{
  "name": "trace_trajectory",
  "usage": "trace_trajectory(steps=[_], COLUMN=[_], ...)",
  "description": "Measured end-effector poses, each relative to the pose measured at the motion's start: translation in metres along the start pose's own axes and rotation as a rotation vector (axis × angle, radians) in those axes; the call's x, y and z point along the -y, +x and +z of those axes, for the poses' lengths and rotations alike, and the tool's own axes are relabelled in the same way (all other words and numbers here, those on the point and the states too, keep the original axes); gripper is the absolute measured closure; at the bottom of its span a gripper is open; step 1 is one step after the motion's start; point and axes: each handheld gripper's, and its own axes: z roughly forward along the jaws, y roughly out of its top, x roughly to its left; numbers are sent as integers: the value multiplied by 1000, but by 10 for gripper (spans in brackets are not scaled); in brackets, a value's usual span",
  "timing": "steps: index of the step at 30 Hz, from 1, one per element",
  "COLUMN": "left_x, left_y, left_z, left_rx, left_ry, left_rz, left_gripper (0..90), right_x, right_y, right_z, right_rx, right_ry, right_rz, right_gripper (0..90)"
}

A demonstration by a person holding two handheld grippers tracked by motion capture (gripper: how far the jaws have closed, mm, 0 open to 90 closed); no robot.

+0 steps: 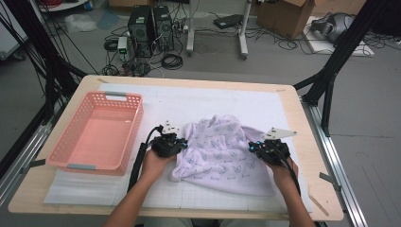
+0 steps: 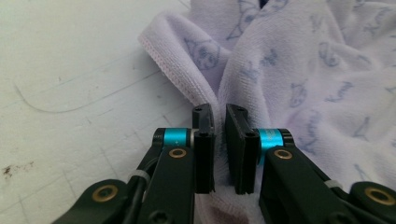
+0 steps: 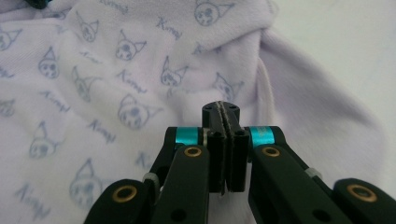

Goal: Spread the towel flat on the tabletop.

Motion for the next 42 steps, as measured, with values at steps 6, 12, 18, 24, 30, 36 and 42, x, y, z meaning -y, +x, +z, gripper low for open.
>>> trace_trajectory(steps=[6, 12, 18, 24, 30, 36, 42], left_x=[-3, -4, 8, 26, 36, 32, 19], left_y=[-3, -5, -11, -21, -31, -32, -15], left_z=[-9, -18, -31, -41, -50, -51, -47], left_rx=[23, 65, 89, 133, 198, 191, 111], left_ry=[-45, -74, -87, -92, -96, -106, -155], left_rz=[-9, -20, -1, -1, -1, -22, -88], left_gripper=[830, 827, 834, 833, 826, 677, 466], right_x=[-2, -27, -21, 9, 48, 68, 41], right_y=[-12, -11, -11, 1, 12, 13, 5], right_z=[3, 47, 43, -9, -47, -65, -56], right_rx=[50, 85, -23, -78, -101, -148, -97], right_ry=[-54, 55, 108, 8, 55, 102, -42], right_rz=[111, 85, 96, 65, 39, 76, 126], right_gripper=[557, 569, 842, 842, 846, 781, 558])
